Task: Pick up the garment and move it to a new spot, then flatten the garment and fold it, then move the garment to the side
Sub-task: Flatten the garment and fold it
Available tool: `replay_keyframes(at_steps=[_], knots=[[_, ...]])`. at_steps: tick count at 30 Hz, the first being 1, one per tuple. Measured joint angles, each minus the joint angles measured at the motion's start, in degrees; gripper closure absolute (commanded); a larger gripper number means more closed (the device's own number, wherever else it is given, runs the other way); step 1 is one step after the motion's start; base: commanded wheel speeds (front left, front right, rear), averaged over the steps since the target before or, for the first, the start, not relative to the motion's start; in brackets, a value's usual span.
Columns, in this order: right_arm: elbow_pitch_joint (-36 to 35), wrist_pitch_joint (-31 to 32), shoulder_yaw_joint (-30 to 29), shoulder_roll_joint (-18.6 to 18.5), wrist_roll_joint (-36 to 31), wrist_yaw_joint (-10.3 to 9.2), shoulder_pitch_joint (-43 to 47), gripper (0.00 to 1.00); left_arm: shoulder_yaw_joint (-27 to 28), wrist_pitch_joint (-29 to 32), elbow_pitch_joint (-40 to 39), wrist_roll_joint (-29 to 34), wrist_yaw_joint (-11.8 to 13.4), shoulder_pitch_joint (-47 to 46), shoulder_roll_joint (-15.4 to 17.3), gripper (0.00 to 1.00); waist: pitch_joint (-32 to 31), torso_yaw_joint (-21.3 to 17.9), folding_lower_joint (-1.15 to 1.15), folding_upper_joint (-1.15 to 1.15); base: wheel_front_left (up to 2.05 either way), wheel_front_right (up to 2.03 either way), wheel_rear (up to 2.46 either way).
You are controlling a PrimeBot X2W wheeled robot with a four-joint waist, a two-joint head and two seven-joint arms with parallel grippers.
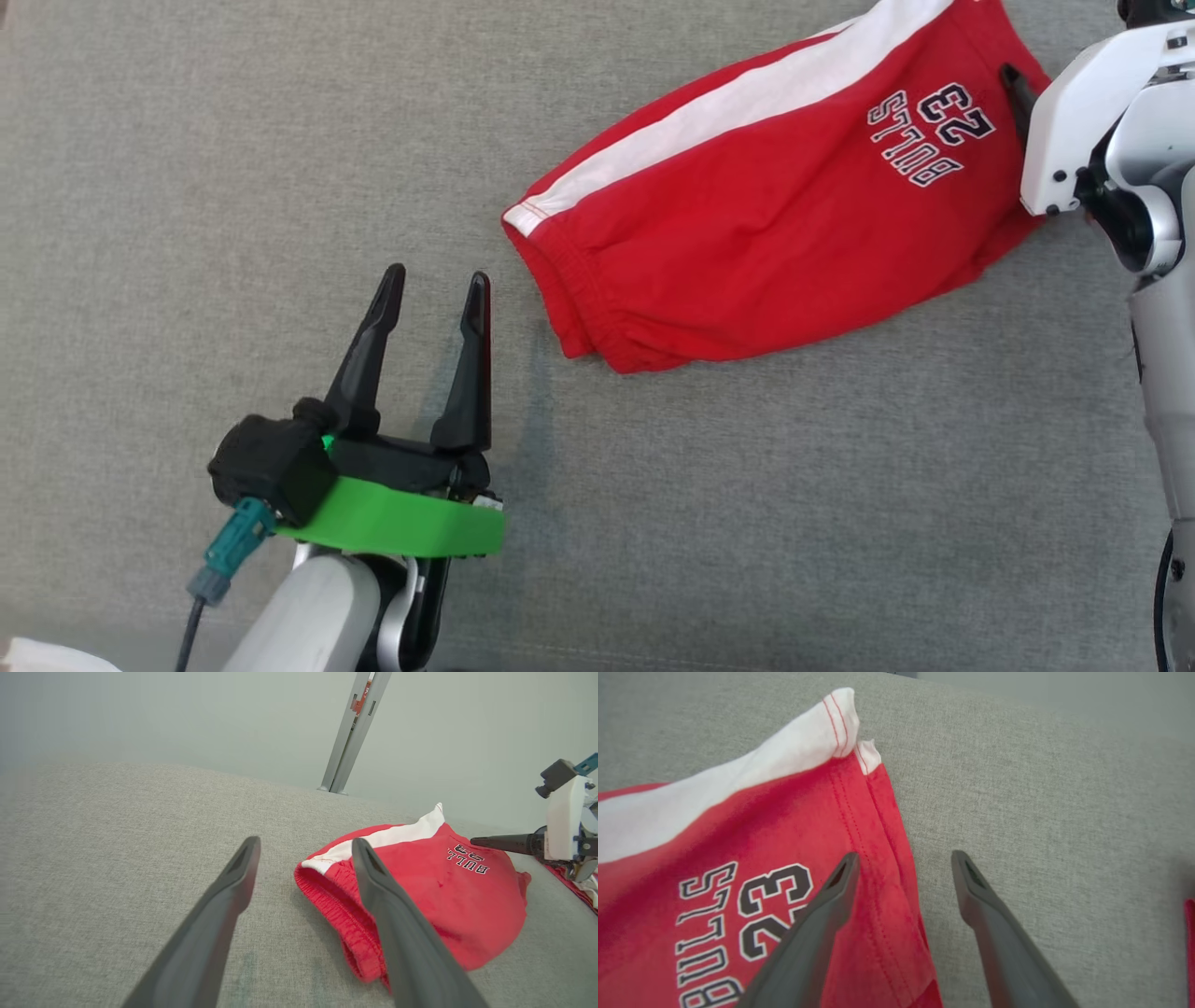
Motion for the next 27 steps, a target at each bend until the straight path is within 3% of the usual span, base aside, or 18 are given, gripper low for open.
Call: replay_keyframes(at_steps=[6, 7, 8, 18, 27], knots=[[7.17, 0.03, -2.81, 1.44, -3.02, 0.0, -2.33, 0.0, 4.31, -0.04, 1.47, 5.21, -4.76, 3.83, -5.1, 0.0, 0.43, 2.07, 0.0, 0.0, 0.0, 0.0, 0.0], [8.14, 0.34, -3.56, 2.02, -2.58, -0.03, -2.7, 0.77, 5.04, -0.03, 1.99, 5.78, -5.64, 4.38, -5.78, 0.0, 0.37, 2.32, 0.0, 0.0, 0.0, 0.0, 0.0], [8.81, 0.23, -4.47, 2.6, -1.75, -0.03, -2.8, 1.0, 5.69, -0.04, 2.4, 6.36, -6.5, 4.95, -6.37, 0.0, 0.19, 2.47, 0.0, 0.0, 0.0, 0.0, 0.0], [8.75, -8.86, -11.22, 3.9, 4.68, 0.04, 4.2, 1.0, 13.66, -0.04, 4.64, 10.47, -11.83, 13.35, -9.48, 0.0, -3.9, 0.59, 0.0, 0.0, 0.0, 0.0, 0.0], [5.21, -11.59, -18.82, 1.68, 7.38, 0.03, 11.47, 1.0, 17.71, -0.04, 5.31, 12.79, -14.12, 18.13, -10.37, 0.0, -9.6, -2.94, 0.0, 0.0, 0.0, 0.0, 0.0]])
